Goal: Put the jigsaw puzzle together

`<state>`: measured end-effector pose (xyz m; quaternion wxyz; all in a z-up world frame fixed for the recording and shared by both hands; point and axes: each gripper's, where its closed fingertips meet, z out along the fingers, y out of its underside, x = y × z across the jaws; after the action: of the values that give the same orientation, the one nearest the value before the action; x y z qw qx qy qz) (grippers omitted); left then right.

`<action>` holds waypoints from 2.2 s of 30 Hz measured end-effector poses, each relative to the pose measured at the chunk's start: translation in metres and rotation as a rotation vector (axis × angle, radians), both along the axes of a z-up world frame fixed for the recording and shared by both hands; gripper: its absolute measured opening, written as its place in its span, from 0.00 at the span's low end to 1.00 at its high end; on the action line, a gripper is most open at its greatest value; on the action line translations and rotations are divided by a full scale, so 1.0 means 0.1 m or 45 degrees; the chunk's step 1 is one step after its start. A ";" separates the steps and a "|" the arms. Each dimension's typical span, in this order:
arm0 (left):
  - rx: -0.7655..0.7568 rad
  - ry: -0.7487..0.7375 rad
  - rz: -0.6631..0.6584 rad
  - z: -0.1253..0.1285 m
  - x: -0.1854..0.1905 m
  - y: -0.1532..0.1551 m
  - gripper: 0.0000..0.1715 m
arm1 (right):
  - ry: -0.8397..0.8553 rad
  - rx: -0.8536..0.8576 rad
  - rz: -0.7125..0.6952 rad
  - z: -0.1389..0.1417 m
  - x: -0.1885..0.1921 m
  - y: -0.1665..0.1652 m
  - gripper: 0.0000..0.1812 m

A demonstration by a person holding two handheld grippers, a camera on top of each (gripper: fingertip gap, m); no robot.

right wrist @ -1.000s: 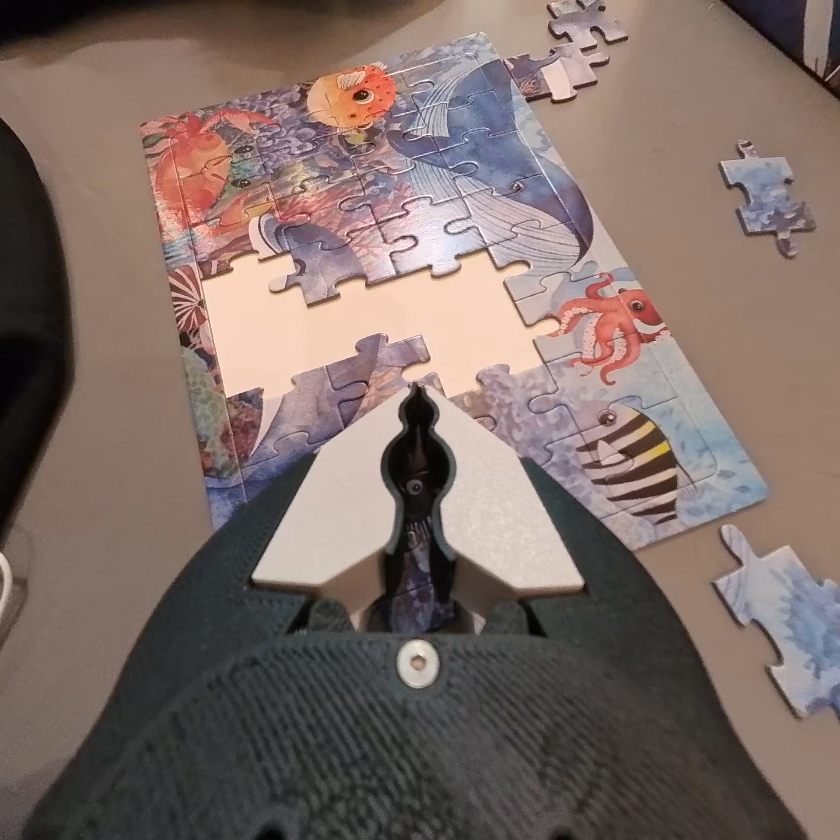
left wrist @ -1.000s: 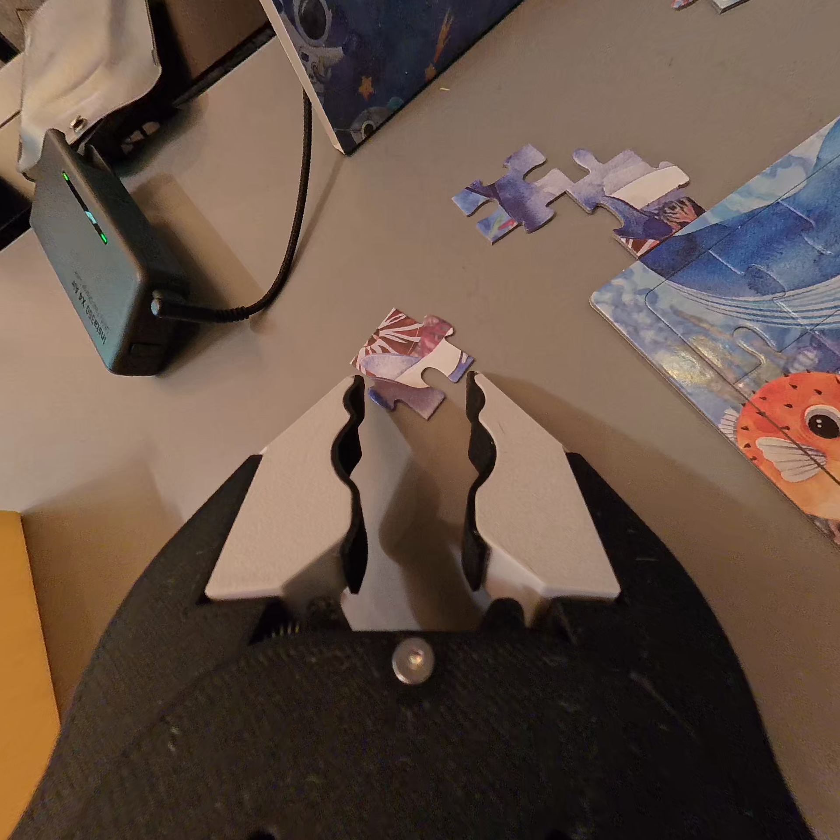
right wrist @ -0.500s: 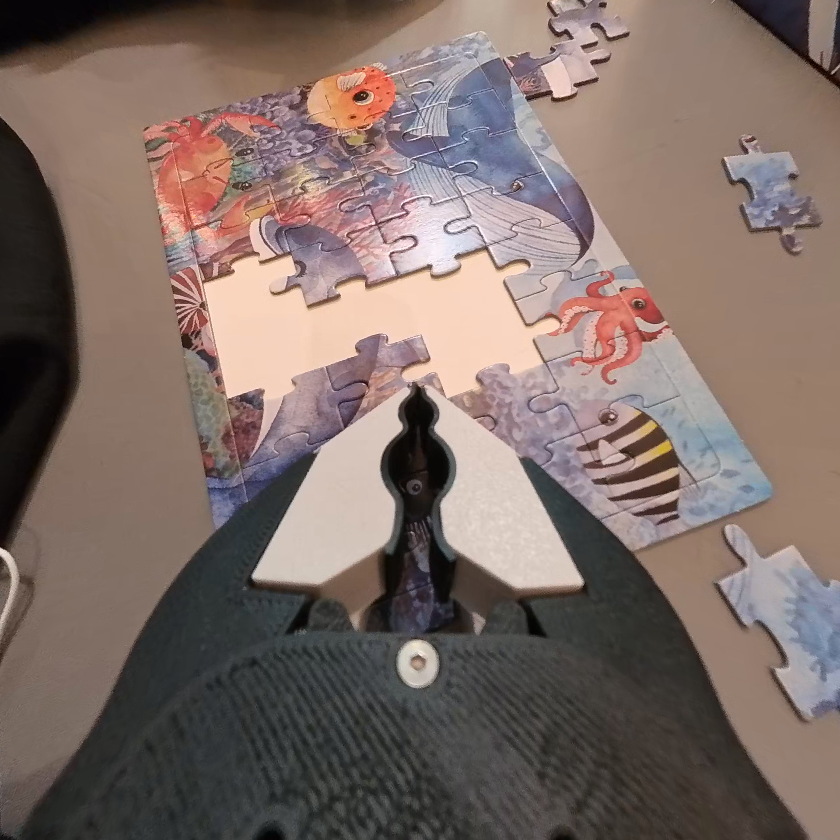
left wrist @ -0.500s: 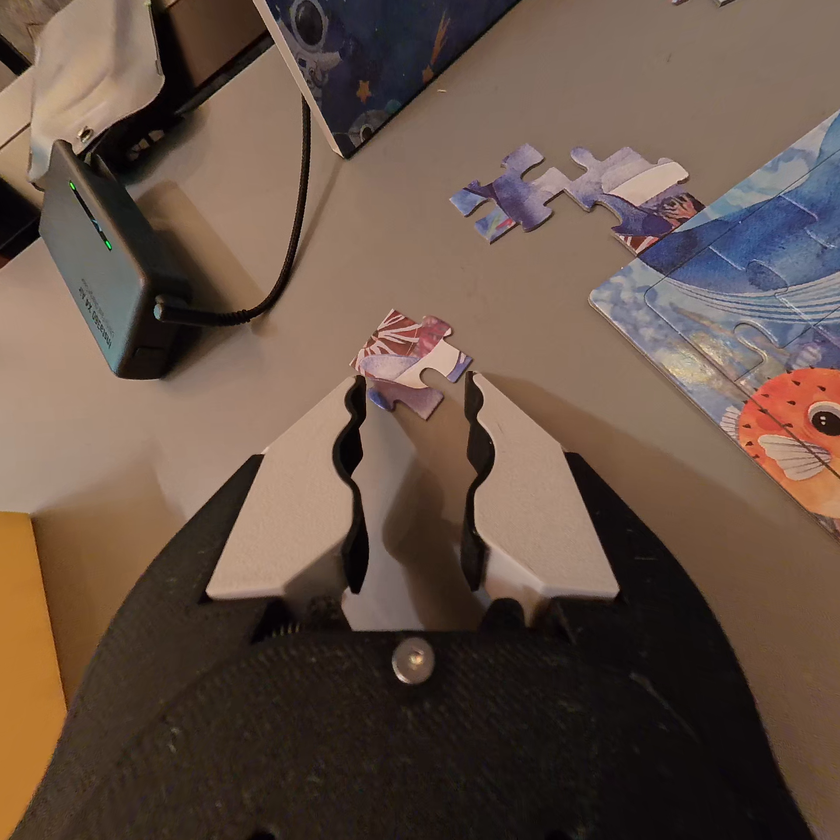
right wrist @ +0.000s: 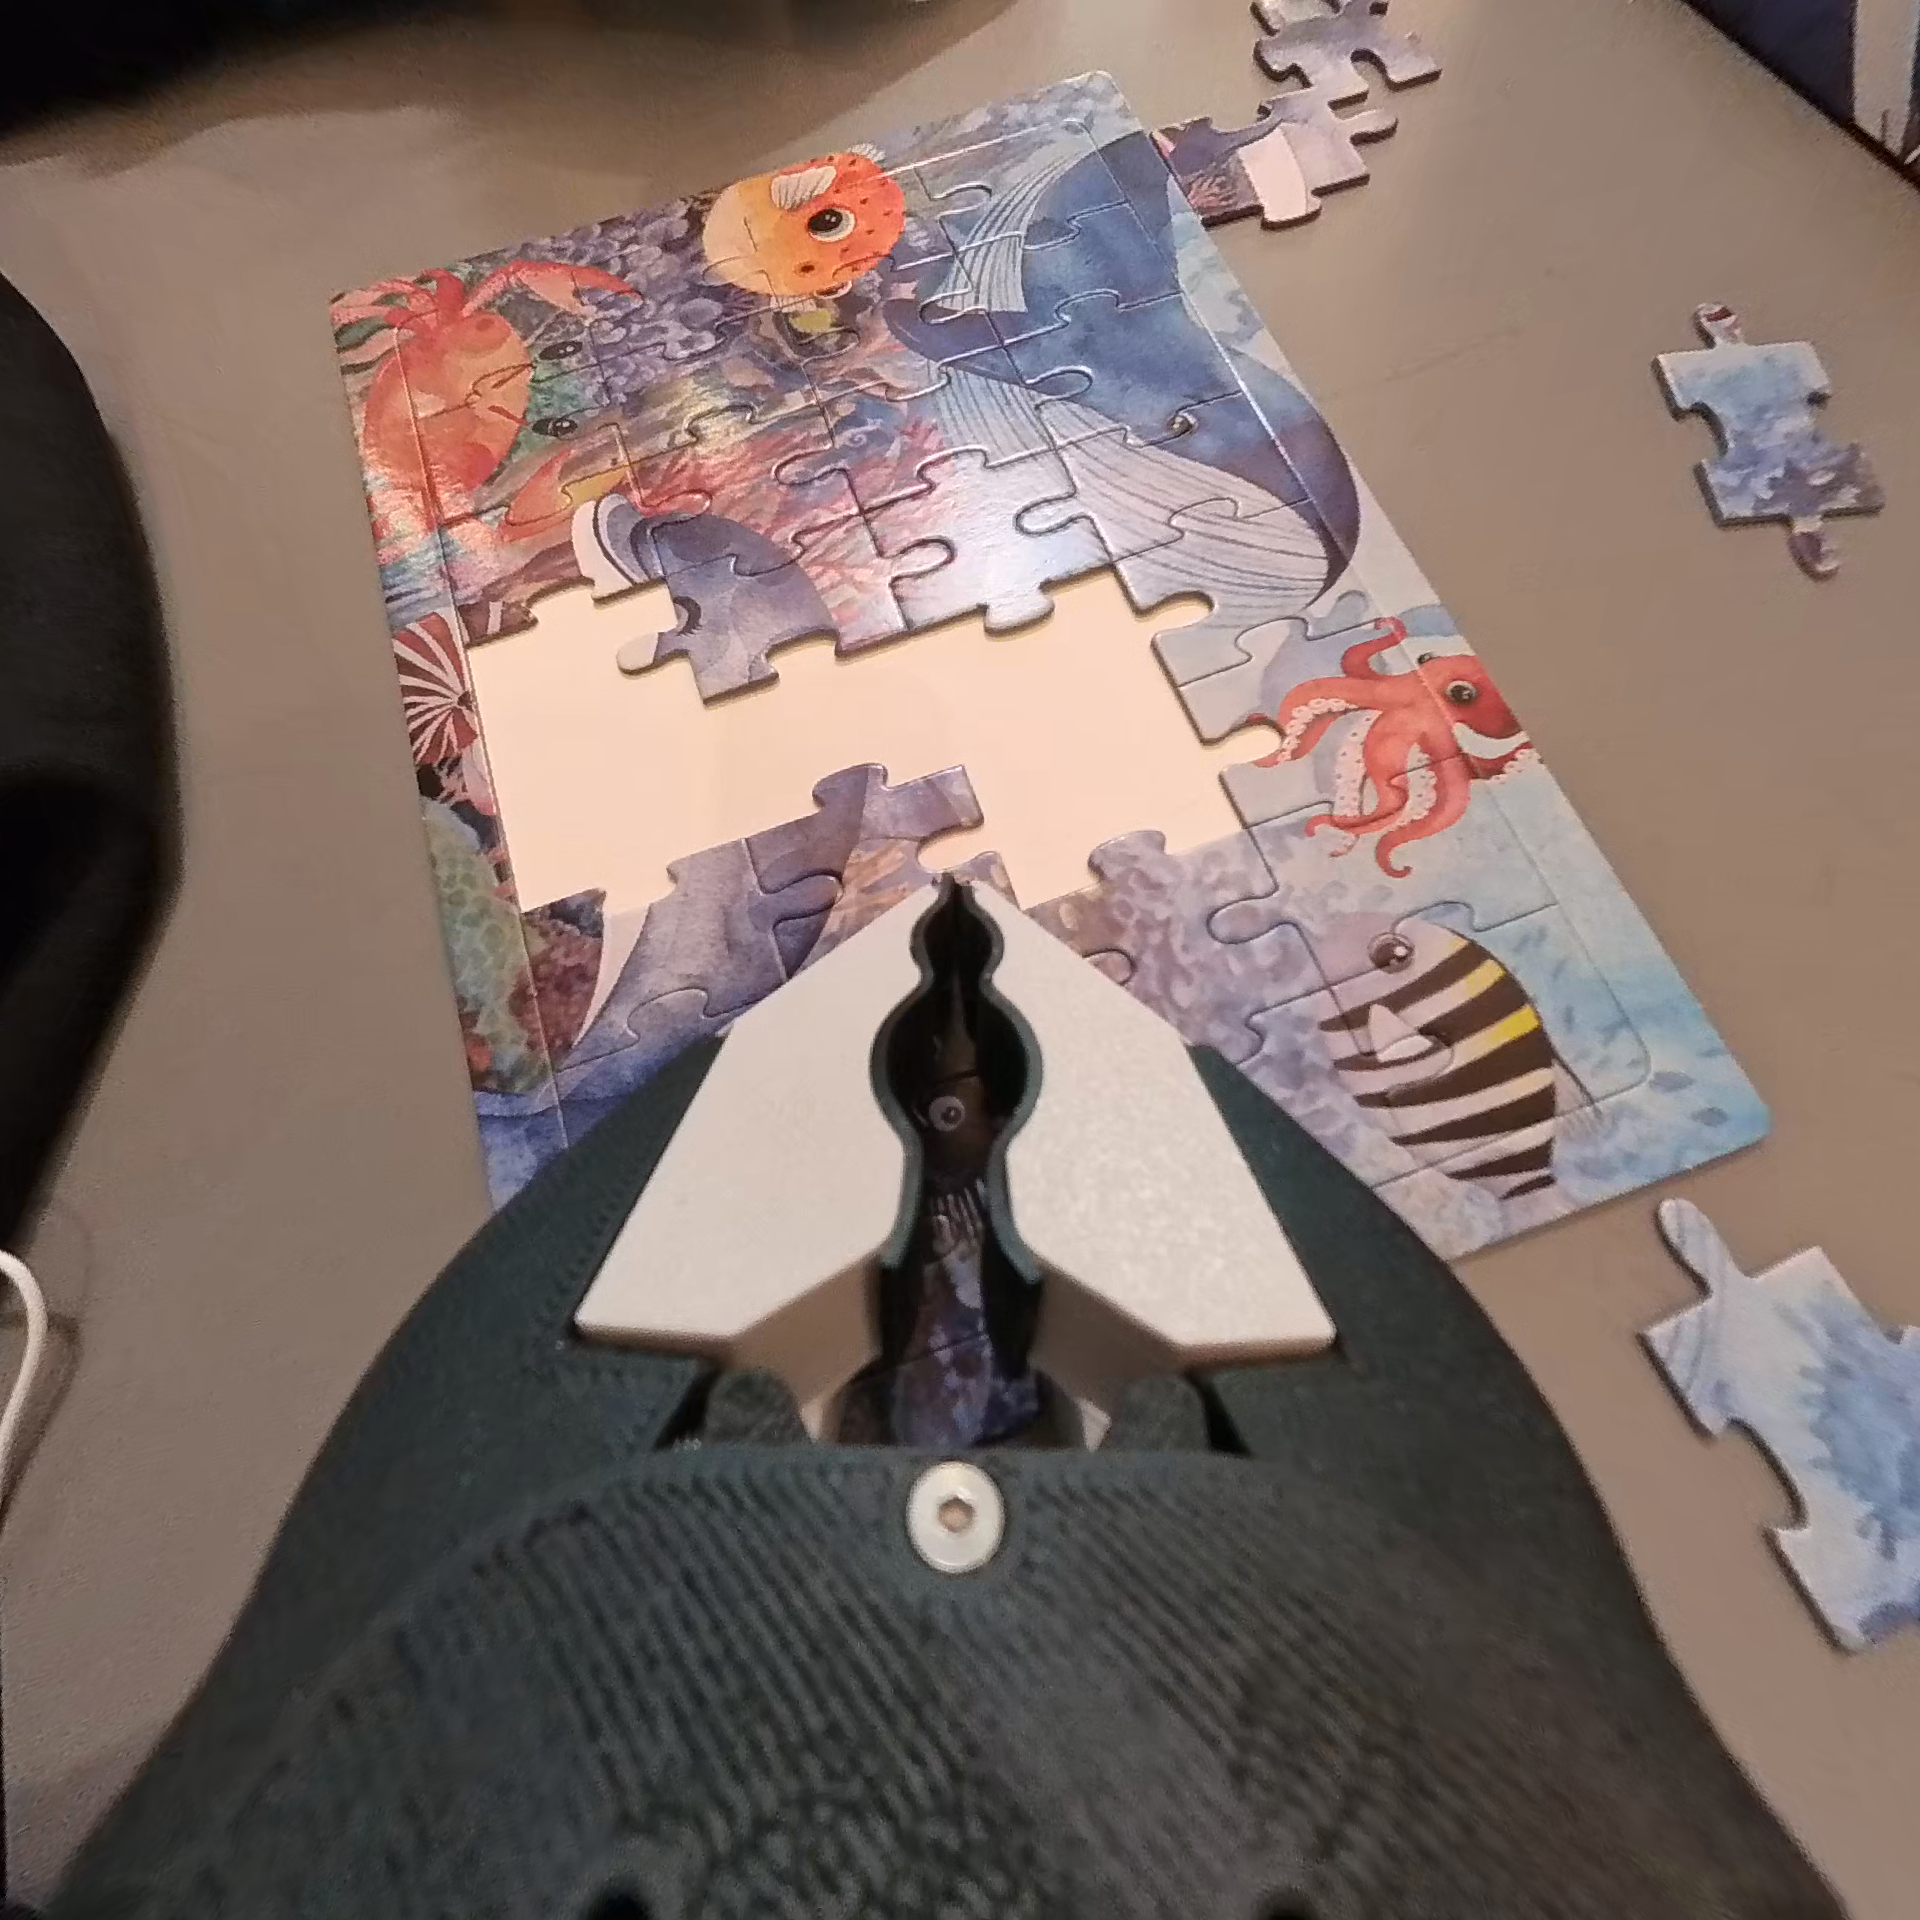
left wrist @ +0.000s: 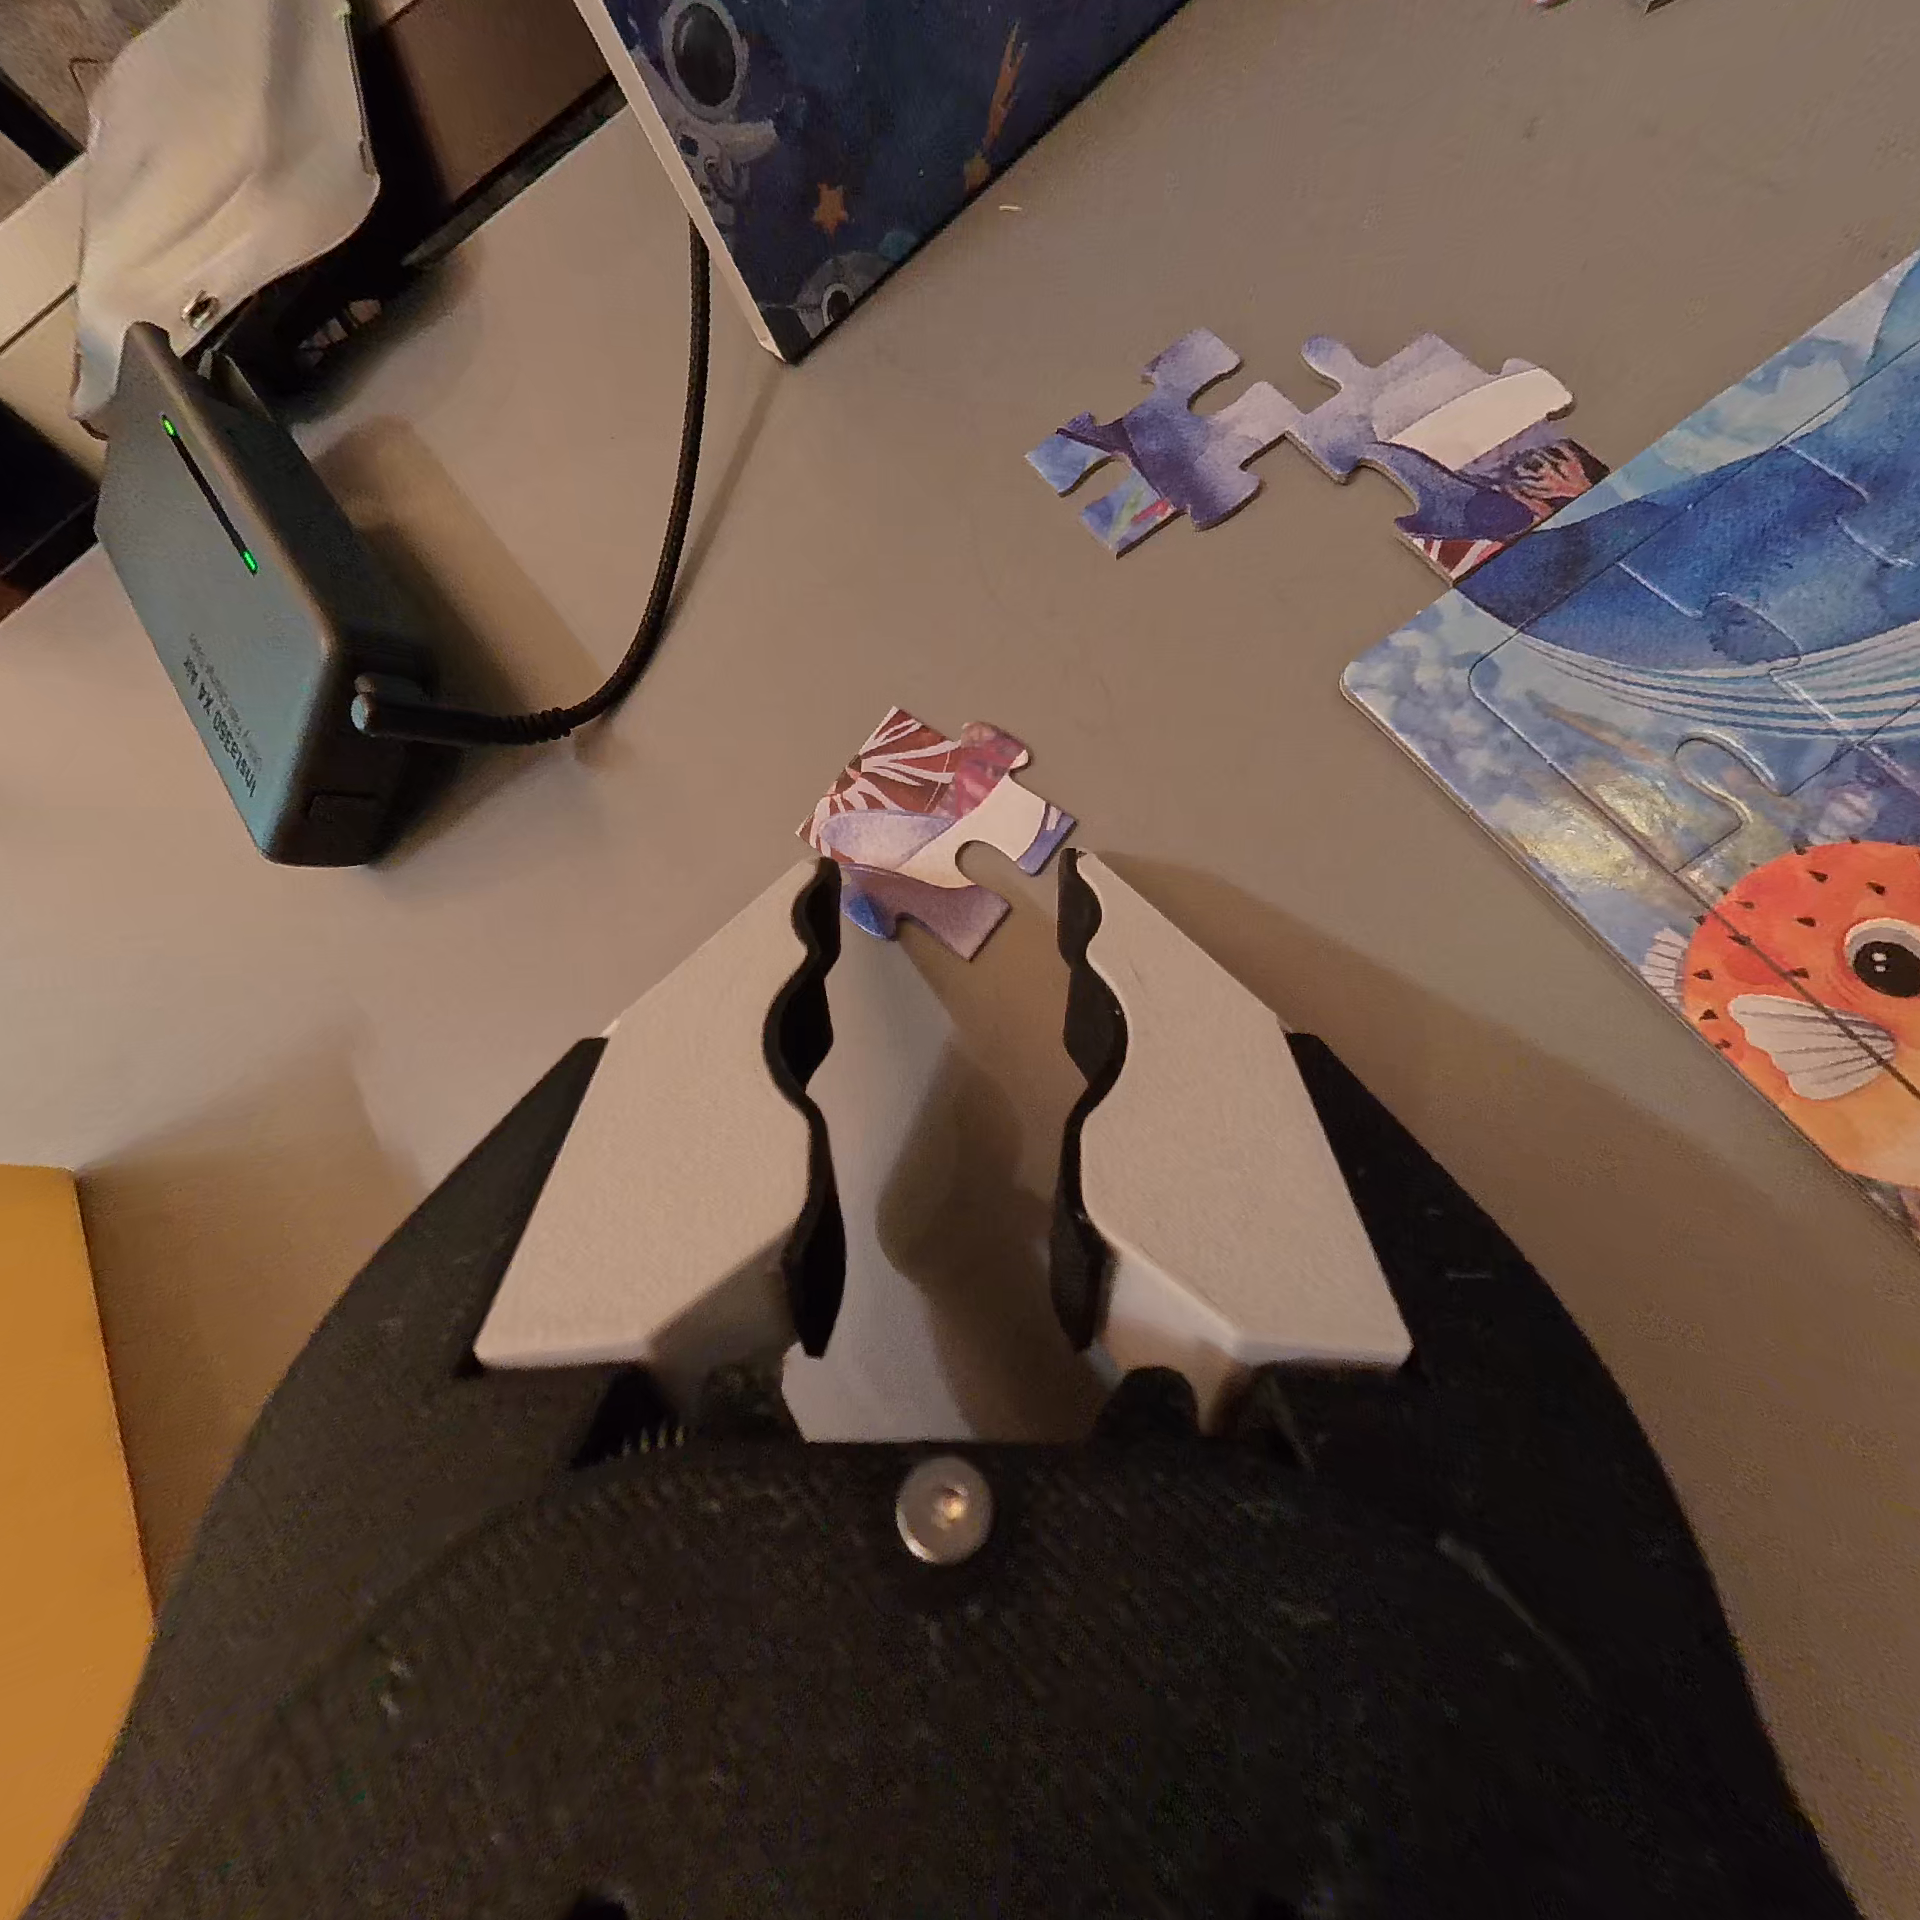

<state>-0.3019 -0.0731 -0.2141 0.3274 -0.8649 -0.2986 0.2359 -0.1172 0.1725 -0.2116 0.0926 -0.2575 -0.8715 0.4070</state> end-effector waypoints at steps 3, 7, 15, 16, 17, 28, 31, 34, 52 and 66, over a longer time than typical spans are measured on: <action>0.005 -0.011 -0.006 0.00 0.01 0.01 0.22 | -0.001 -0.001 0.000 0.00 0.00 0.00 0.00; -0.002 -0.006 -0.017 -0.01 0.02 0.02 0.21 | -0.005 -0.003 0.000 0.00 0.00 0.00 0.00; -0.002 -0.016 -0.038 -0.01 0.06 0.06 0.13 | -0.006 -0.004 0.000 0.00 0.00 0.00 0.00; 0.012 -0.008 -0.013 0.00 0.04 0.05 0.18 | -0.005 -0.003 0.000 0.00 0.00 0.00 0.00; 0.038 -0.002 0.016 0.03 0.01 0.03 0.26 | -0.004 -0.003 0.000 0.00 0.00 0.00 0.00; 0.138 -0.150 0.127 -0.02 -0.04 -0.05 0.21 | -0.008 -0.005 -0.002 0.00 0.00 0.00 0.00; 0.116 -0.147 0.085 -0.03 0.01 0.01 0.12 | -0.010 -0.006 -0.002 0.00 0.00 0.00 0.00; 0.107 -0.140 0.062 -0.03 0.02 0.03 0.04 | -0.008 -0.005 -0.002 0.00 0.00 0.00 0.00; 0.144 -0.182 0.000 -0.03 0.08 0.07 0.03 | -0.007 -0.005 -0.002 0.00 0.00 0.01 0.00; 0.115 -0.098 0.053 0.01 -0.01 0.04 0.54 | -0.010 -0.006 -0.003 0.00 0.00 0.00 0.00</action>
<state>-0.3030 -0.0696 -0.2131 0.3493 -0.8512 -0.3393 0.1954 -0.1171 0.1730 -0.2115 0.0891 -0.2602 -0.8706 0.4080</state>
